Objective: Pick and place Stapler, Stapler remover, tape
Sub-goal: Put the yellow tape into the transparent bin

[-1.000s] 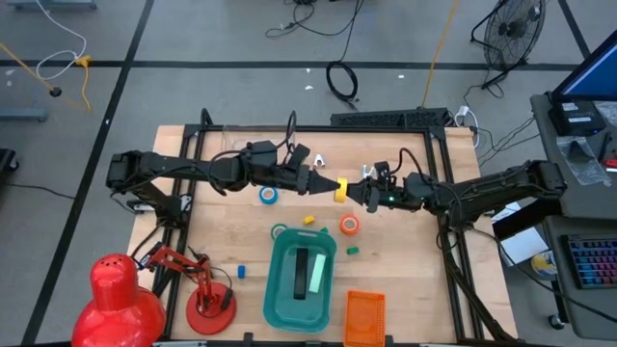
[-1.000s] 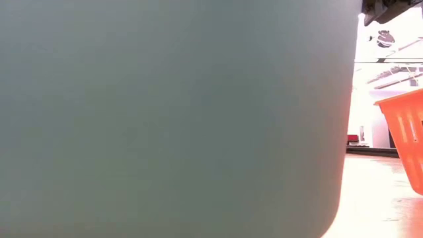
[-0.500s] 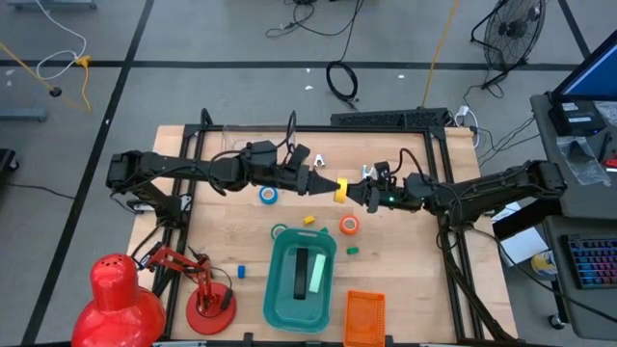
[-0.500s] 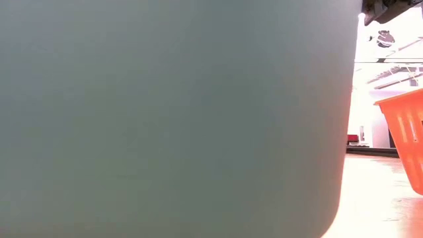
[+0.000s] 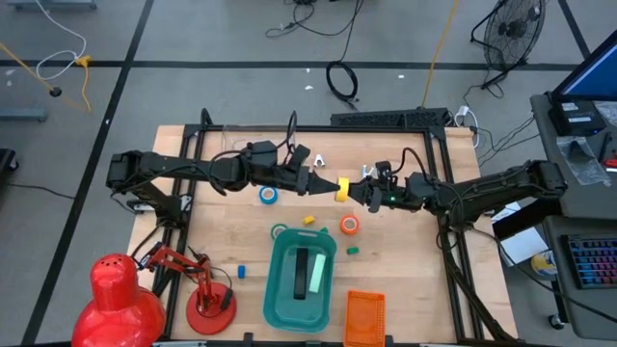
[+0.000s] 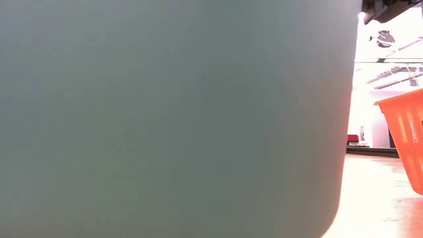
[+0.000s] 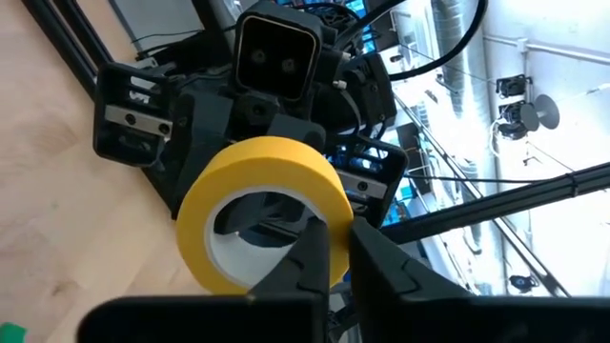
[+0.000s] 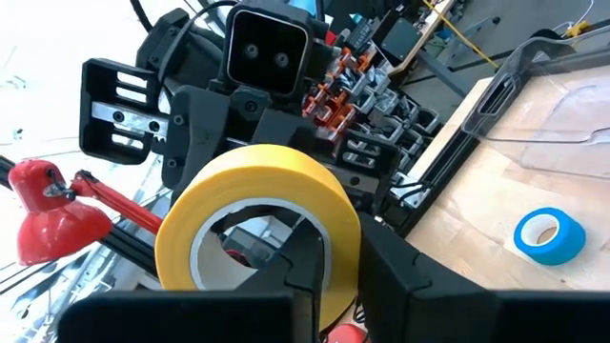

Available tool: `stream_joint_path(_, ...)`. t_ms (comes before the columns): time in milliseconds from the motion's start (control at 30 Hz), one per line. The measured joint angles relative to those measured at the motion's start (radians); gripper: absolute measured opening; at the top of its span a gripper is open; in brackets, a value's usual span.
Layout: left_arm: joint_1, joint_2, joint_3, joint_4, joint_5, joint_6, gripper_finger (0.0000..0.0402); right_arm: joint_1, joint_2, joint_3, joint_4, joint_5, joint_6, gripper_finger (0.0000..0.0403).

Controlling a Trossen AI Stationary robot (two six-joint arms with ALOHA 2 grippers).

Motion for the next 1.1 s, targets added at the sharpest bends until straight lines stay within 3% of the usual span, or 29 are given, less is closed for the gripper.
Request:
stream_joint_path(267, 0.004, -0.031, 0.000, -0.017, 0.068, 0.025, 0.0012, 0.000, -0.022, -0.001, 0.031, -0.051, -0.037, 0.0112)
stream_joint_path(533, 0.024, -0.108, 0.001, -0.094, 0.059, 0.074, 0.0009, 0.000, -0.036, -0.002, 0.034, -0.053, -0.019, 0.0175)
stream_joint_path(767, -0.005, -0.102, 0.002, -0.097, 0.062, 0.083, 0.0012, 0.000, -0.036, -0.002, 0.036, -0.044, -0.020, 0.0153)
stream_joint_path(967, -0.042, -0.094, 0.001, -0.095, 0.023, 0.158, 0.0073, 0.000, -0.037, -0.002, 0.087, 0.003, -0.021, 0.0126)
stream_joint_path(1100, -0.060, -0.090, 0.001, -0.083, -0.055, 0.242, 0.0114, -0.005, -0.037, -0.002, 0.090, 0.000, -0.011, 0.0079)
